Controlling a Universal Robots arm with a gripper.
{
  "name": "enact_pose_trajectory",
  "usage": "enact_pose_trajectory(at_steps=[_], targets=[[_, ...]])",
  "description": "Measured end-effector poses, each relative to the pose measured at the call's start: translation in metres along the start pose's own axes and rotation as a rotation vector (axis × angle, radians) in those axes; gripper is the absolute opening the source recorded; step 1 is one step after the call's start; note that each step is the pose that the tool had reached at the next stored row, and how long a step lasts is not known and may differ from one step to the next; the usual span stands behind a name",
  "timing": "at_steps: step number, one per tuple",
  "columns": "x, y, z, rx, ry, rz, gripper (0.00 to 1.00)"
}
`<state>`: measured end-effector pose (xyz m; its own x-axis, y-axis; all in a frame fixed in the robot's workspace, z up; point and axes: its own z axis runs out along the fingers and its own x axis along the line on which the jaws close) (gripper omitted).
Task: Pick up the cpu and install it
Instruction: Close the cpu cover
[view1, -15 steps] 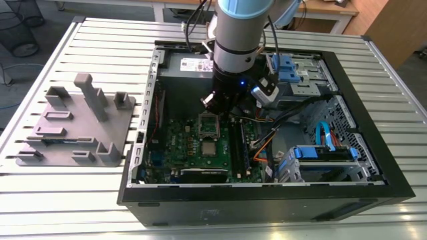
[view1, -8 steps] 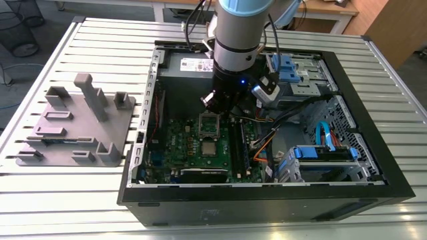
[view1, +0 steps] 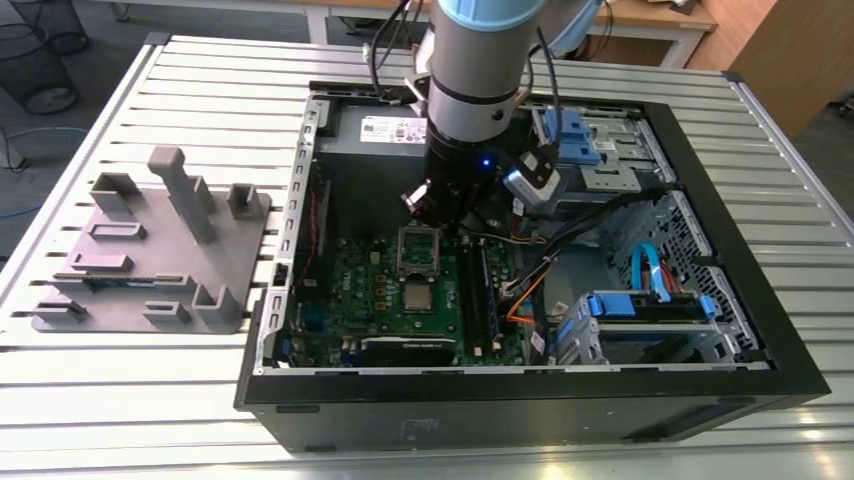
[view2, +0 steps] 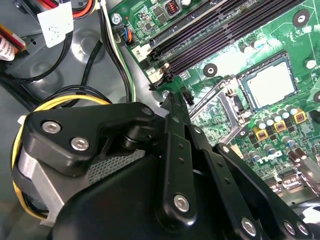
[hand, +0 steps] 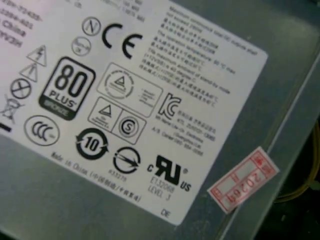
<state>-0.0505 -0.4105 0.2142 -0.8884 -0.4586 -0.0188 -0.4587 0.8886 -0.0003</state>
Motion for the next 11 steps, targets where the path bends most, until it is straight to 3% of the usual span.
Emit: enact_pose_trajectory(at_steps=[7,11], targets=[[0.0012,-0.0026,-0.0092,-0.0003,-0.0002,0.000,0.11],[0.0013,-0.0030,-0.0098,-0.0005,-0.0005,0.000,0.11]])
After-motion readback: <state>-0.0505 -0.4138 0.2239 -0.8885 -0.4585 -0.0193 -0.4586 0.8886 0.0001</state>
